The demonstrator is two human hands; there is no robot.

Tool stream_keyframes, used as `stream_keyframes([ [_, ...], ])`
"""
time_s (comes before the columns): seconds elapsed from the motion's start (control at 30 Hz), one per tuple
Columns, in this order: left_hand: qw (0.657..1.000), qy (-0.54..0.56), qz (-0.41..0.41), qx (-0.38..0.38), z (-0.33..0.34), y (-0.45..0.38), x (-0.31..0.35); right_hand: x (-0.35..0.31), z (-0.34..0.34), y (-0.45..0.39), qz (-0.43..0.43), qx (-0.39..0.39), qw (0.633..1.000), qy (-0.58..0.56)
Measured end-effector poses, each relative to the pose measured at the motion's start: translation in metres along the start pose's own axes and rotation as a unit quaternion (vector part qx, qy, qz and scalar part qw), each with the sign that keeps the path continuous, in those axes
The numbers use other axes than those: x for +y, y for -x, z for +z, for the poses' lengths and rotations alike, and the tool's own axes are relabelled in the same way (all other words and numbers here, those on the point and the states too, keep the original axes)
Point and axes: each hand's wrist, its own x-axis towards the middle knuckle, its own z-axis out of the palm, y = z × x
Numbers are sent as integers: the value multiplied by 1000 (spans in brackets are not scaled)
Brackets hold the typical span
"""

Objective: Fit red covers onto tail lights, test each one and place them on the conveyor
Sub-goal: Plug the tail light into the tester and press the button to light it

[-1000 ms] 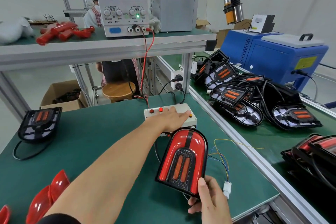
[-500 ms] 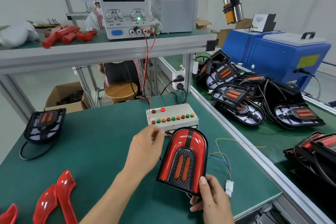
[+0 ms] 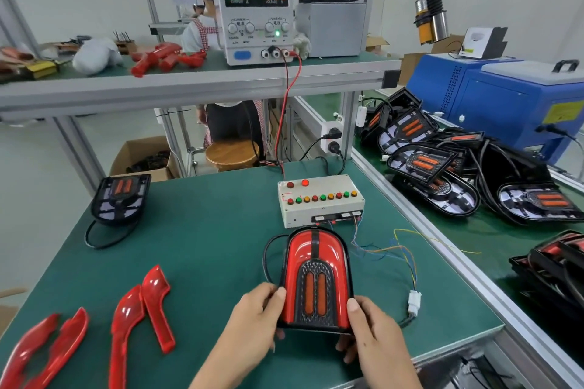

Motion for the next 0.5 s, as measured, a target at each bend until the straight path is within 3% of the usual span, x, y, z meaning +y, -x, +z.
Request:
stream_keyframes([
  [0.27,999,-22,-25,20,-14,23,-24,-6,9,10,-54,-32,989,135],
  [0.5,998,-37,-27,50,-15,28,-28,-9,10,16,-61,-37,987,147],
])
